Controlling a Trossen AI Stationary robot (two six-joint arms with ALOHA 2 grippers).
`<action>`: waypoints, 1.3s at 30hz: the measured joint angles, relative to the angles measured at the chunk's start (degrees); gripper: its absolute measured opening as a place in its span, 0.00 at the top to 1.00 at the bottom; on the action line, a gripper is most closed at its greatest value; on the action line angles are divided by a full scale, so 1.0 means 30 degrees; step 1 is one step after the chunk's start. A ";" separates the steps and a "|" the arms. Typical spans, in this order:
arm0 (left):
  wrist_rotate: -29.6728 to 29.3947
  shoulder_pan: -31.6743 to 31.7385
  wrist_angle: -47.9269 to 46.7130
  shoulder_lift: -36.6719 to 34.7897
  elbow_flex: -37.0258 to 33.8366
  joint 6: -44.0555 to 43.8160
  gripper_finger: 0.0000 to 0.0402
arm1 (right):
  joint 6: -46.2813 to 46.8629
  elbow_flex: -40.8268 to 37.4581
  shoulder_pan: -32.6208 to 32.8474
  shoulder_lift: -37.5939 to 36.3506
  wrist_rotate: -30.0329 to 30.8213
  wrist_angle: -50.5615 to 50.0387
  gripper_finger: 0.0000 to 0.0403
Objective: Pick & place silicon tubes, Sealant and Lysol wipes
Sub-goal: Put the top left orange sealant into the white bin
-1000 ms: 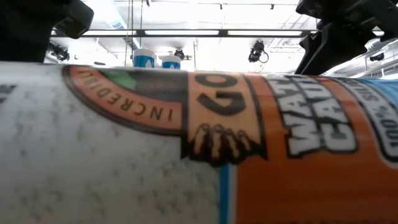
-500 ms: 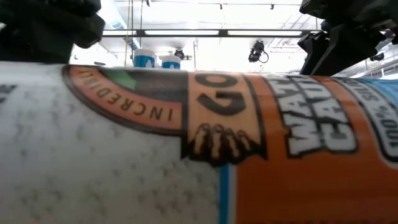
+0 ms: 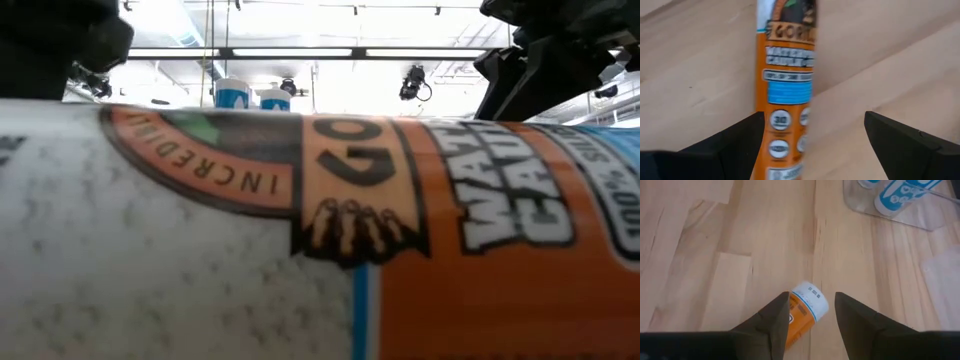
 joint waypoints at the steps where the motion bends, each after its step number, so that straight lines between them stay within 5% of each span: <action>1: 0.0265 -0.0043 -0.0189 0.0240 0.0000 0.0006 0.13 | -0.0047 0.0000 0.0000 0.0000 0.0000 0.0083 0.60; 9: 0.2323 -0.0470 0.0113 0.2241 0.0000 0.0935 0.13 | -0.0155 0.0000 0.0000 0.0000 -0.0007 0.0359 0.60; 31: 0.1894 -0.0883 0.1473 0.3953 0.0000 0.0388 0.23 | -0.0432 0.0000 0.0007 0.0007 -0.0015 0.0872 0.60; 39: 0.1900 -0.0883 0.2012 0.3948 0.0000 0.1278 0.39 | -0.0409 0.0000 0.0007 0.0007 -0.0019 0.0868 0.60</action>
